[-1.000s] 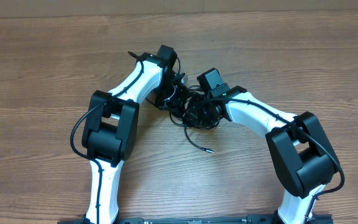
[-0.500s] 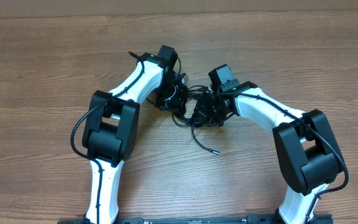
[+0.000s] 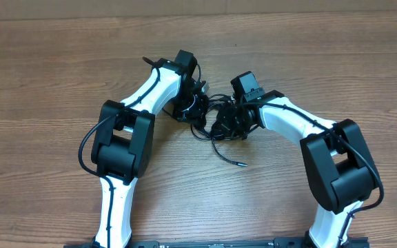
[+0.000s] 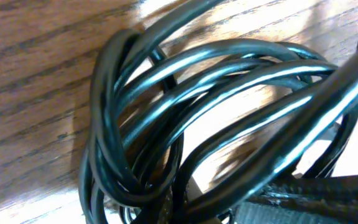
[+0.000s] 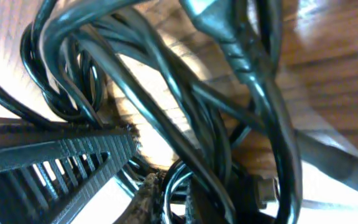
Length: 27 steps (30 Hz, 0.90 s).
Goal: Untangle cables
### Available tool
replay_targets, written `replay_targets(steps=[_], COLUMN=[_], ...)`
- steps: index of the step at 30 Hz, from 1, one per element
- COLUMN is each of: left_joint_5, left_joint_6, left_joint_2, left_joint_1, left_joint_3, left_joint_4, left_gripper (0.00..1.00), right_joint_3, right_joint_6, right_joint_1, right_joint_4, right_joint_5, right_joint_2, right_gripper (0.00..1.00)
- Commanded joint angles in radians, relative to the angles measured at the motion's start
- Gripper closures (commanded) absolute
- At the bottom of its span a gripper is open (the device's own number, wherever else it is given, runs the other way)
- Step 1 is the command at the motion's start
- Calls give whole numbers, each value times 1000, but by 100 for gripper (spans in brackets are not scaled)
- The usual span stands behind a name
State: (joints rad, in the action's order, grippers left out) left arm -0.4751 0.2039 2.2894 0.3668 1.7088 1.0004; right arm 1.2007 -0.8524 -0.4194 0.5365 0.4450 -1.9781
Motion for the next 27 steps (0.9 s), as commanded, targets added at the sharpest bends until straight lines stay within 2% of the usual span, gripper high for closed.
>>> replay_targets(steps=[1, 5, 7, 11, 20, 27], left_joint_5=[67, 68, 68, 67, 68, 68], left_joint_6=[-1, -1, -1, -1, -1, -1], left_joint_2=[56, 56, 56, 56, 56, 56], left_joint_1=[6, 6, 6, 6, 6, 6], left_joint_3=[-10, -10, -10, -10, -10, -10], left_joint_4=[1, 1, 1, 1, 3, 2], left_gripper=[96, 96, 96, 96, 96, 96], right_joint_3=[-3, -3, -3, -3, 0, -1], right_joint_6=[5, 5, 18, 33, 208, 253], right_joint_1=[0, 9, 14, 16, 67, 95], right_joint_4=[-15, -4, -3, -8, -57, -158], right_joint_5=[-66, -42, -11, 42, 330, 519], right_joint_2=[-55, -55, -55, -55, -38, -38], right_gripper=[92, 92, 96, 96, 96, 96])
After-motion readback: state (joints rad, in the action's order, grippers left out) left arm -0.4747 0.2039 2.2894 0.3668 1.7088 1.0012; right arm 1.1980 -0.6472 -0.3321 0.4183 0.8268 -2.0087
